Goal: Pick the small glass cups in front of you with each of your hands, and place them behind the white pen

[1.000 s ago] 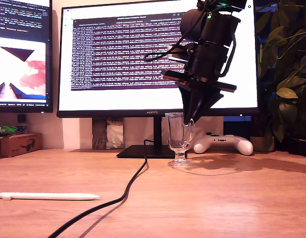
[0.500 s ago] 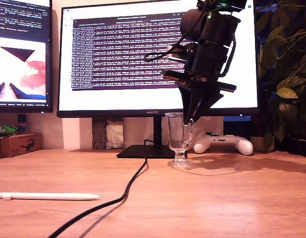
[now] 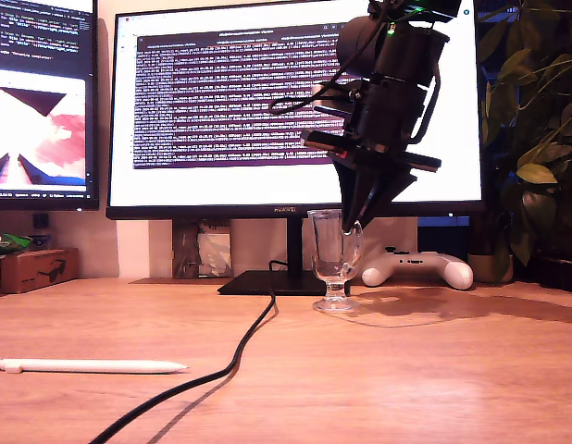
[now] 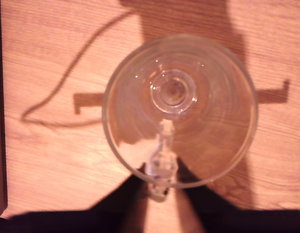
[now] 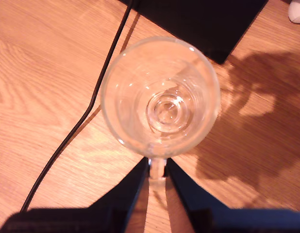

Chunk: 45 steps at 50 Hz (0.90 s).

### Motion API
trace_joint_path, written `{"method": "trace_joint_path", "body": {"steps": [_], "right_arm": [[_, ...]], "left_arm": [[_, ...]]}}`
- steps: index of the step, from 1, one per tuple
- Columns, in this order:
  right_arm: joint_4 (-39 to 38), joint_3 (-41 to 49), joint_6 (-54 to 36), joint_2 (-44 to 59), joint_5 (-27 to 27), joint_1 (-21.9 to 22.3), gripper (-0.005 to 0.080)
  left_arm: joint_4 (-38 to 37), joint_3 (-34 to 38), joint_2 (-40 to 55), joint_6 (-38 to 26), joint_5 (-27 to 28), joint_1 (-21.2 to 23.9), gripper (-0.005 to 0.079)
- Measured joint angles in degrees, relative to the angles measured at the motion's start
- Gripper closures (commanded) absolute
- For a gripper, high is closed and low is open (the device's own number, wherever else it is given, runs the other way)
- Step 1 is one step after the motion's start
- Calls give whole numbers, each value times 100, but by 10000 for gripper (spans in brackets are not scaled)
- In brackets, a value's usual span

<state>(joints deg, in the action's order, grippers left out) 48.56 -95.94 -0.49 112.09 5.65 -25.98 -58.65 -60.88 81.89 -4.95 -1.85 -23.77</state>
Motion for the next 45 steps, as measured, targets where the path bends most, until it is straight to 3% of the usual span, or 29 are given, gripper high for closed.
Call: {"method": "trace_joint_path", "body": {"steps": [31,45], "right_arm": [[142,0,42,0,109,2,765],[216,0,42,0,162,-46,765]], "left_arm": [[-52,-37,-223,-70,212,205,766],[-85,-39,-658,-85,428,560,766]]}}
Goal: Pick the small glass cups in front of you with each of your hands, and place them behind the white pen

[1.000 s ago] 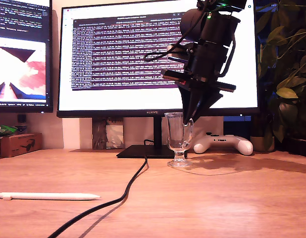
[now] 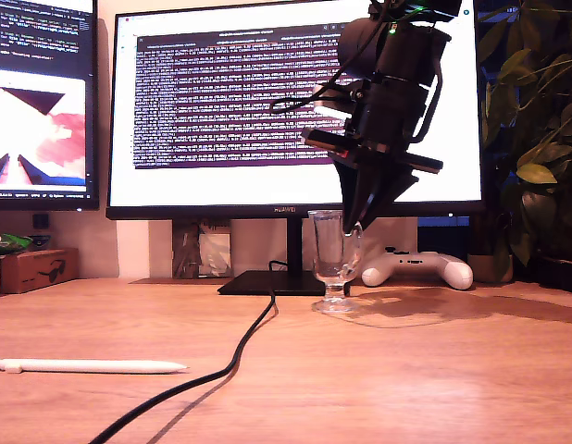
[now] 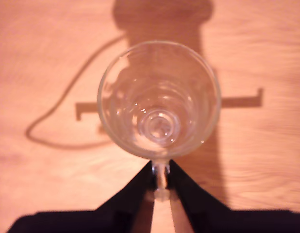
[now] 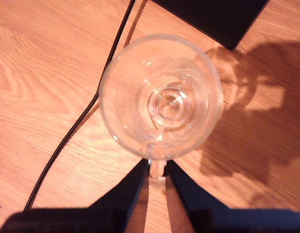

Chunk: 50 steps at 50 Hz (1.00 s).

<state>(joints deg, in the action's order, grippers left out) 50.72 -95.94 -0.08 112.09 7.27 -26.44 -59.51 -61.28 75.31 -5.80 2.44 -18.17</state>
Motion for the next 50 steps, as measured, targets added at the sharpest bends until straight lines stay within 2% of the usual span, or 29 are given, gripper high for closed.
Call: {"method": "trace_joint_path", "body": {"steps": [12,22,35,50], "right_arm": [[393,-264,4,0,94,-236,765],[514,-688,26,0,94,-612,765],[645,-863,157,0,118,-1113,765],[280,-863,302,0,437,-1504,765]], "left_arm": [[-68,0,-39,0,179,361,766],[31,0,-39,-2,212,841,766],[190,0,-39,2,601,1469,766],[470,0,-52,2,820,2144,766]]}}
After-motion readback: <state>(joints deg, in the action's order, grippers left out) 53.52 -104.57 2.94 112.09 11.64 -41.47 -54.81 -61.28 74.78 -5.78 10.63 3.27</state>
